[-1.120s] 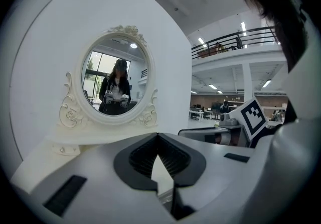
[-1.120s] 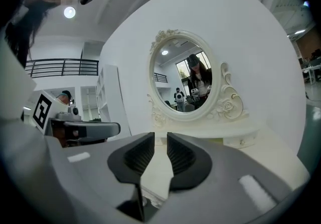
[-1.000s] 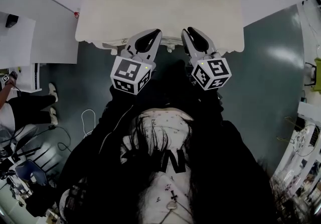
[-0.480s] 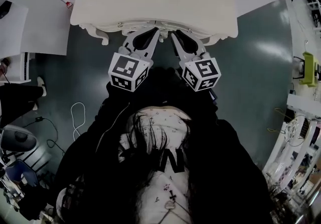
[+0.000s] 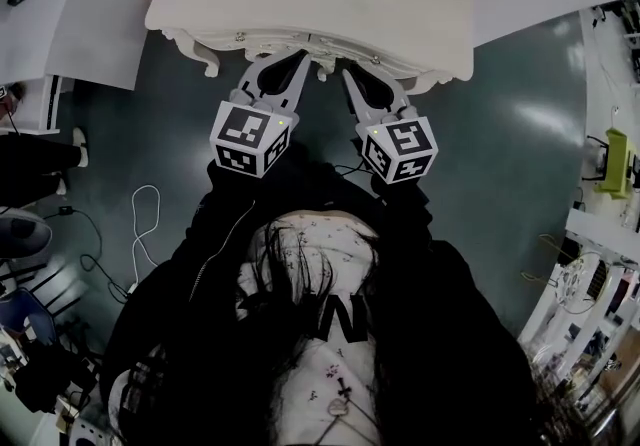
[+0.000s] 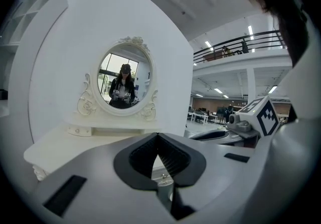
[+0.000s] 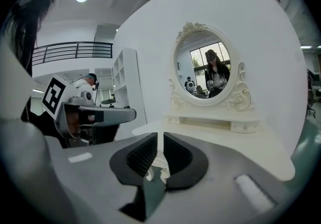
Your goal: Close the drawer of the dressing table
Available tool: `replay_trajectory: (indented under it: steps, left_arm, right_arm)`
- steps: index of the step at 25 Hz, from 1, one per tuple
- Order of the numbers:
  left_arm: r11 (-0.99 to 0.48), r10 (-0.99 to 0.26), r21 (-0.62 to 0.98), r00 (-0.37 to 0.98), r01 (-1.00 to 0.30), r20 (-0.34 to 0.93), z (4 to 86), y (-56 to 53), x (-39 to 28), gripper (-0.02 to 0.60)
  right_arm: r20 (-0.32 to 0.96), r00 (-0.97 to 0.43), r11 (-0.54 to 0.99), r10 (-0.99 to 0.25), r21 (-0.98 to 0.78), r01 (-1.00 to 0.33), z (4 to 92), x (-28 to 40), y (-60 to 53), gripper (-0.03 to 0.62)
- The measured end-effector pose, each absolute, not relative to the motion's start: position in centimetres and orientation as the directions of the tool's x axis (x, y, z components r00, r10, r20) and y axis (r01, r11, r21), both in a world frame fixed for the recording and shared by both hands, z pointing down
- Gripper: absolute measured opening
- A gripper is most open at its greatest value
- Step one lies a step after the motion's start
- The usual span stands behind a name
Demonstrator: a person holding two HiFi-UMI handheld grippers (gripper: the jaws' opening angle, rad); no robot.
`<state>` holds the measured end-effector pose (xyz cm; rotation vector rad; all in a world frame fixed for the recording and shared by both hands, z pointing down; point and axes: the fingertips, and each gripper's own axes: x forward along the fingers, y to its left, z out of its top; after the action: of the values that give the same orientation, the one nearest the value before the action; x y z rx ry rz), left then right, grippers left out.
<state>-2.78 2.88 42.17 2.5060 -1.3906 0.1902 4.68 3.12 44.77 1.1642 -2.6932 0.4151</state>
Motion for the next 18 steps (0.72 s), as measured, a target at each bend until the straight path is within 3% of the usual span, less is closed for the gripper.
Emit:
replay_trajectory:
  steps: [18]
  left_arm:
    - [-0.494, -0.819, 0.128, 0.510, -0.860, 0.264, 42.2, 7.1, 6.0, -0.005]
  right_arm:
    - [0.261, -0.723, 0.696, -0.640, -0.202, -0.689, 45.4, 12.1, 7.1, 0.032]
